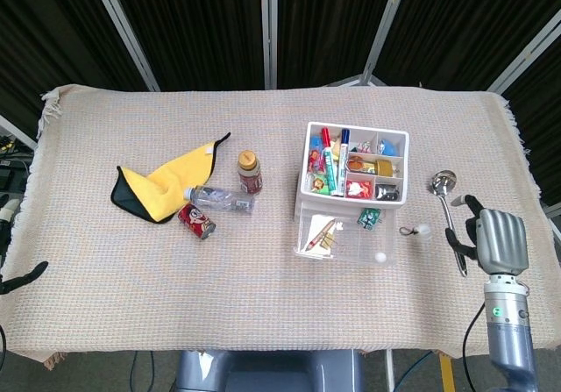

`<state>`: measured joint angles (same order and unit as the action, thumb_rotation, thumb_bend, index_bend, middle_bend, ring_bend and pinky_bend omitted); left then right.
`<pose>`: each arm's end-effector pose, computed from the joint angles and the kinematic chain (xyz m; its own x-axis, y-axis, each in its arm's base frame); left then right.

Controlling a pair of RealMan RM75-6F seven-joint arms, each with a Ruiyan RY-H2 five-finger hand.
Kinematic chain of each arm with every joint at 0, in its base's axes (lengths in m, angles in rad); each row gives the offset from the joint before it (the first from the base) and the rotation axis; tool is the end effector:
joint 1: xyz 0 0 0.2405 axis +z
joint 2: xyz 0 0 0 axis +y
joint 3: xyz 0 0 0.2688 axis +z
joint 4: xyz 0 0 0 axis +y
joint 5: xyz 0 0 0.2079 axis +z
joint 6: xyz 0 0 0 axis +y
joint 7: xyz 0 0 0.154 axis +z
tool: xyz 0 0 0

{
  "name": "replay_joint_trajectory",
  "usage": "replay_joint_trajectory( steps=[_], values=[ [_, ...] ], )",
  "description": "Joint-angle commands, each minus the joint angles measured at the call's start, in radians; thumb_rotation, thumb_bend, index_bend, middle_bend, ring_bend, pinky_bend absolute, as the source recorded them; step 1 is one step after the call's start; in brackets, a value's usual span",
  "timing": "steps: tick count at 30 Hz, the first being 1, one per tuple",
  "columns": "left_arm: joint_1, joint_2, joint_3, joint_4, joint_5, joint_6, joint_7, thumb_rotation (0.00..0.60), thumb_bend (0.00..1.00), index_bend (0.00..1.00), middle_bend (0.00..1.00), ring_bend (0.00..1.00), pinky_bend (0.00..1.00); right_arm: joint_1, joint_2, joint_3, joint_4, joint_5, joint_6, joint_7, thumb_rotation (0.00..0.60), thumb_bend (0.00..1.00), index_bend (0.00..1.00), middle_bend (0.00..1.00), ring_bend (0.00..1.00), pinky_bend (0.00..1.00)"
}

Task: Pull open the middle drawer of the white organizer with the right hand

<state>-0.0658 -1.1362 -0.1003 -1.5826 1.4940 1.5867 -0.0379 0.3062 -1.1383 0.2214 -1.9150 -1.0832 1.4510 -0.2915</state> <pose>-0.3199 0.1948 0.1860 0.3651 -0.1430 0.9199 0.9299 0.0096 -0.3676 -0.2502 -0.2719 0.1662 0.2871 0.0712 0.9553 -0.9530 0.1216 0.2773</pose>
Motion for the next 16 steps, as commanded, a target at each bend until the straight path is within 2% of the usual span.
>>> replay_joint_trajectory(
  steps=[1, 4, 8, 10, 12, 14, 16],
  values=[
    [-0.001, -0.001, -0.001, 0.000, -0.003, -0.001, 0.001, 0.600, 0.04, 0.00, 0.00, 0.00, 0.00, -0.011, -0.005, 0.001, 0.025, -0.012, -0.002, 0.032, 0.600, 0.18, 0.31, 0.86, 0.86, 0.61],
    [-0.001, -0.001, -0.001, 0.000, -0.005, -0.003, 0.001, 0.600, 0.04, 0.00, 0.00, 0.00, 0.00, -0.025, -0.010, -0.005, 0.037, -0.043, 0.014, 0.058, 0.600, 0.18, 0.24, 0.73, 0.76, 0.57],
    [-0.001, -0.004, 0.002, 0.003, -0.001, -0.004, 0.006, 0.600, 0.04, 0.00, 0.00, 0.00, 0.00, -0.061, -0.013, -0.033, 0.056, -0.109, 0.049, 0.109, 0.600, 0.17, 0.22, 0.53, 0.61, 0.45],
    [-0.003, -0.006, 0.003, 0.005, -0.003, -0.009, 0.011, 0.600, 0.04, 0.00, 0.00, 0.00, 0.00, -0.093, -0.018, -0.064, 0.088, -0.191, 0.087, 0.172, 0.600, 0.17, 0.20, 0.40, 0.47, 0.31],
    [-0.006, -0.010, 0.003, 0.007, -0.001, -0.011, 0.019, 0.600, 0.04, 0.00, 0.00, 0.00, 0.00, -0.115, -0.025, -0.096, 0.140, -0.278, 0.115, 0.235, 0.600, 0.16, 0.15, 0.22, 0.25, 0.15],
    [-0.008, -0.016, 0.004, 0.011, 0.000, -0.012, 0.029, 0.600, 0.04, 0.00, 0.00, 0.00, 0.00, -0.131, -0.030, -0.126, 0.196, -0.345, 0.134, 0.268, 0.600, 0.14, 0.08, 0.10, 0.11, 0.05],
    [-0.010, -0.023, 0.005, 0.016, 0.003, -0.014, 0.039, 0.600, 0.04, 0.00, 0.00, 0.00, 0.00, -0.144, -0.032, -0.146, 0.239, -0.388, 0.149, 0.268, 0.600, 0.11, 0.03, 0.01, 0.01, 0.00]
  ],
)
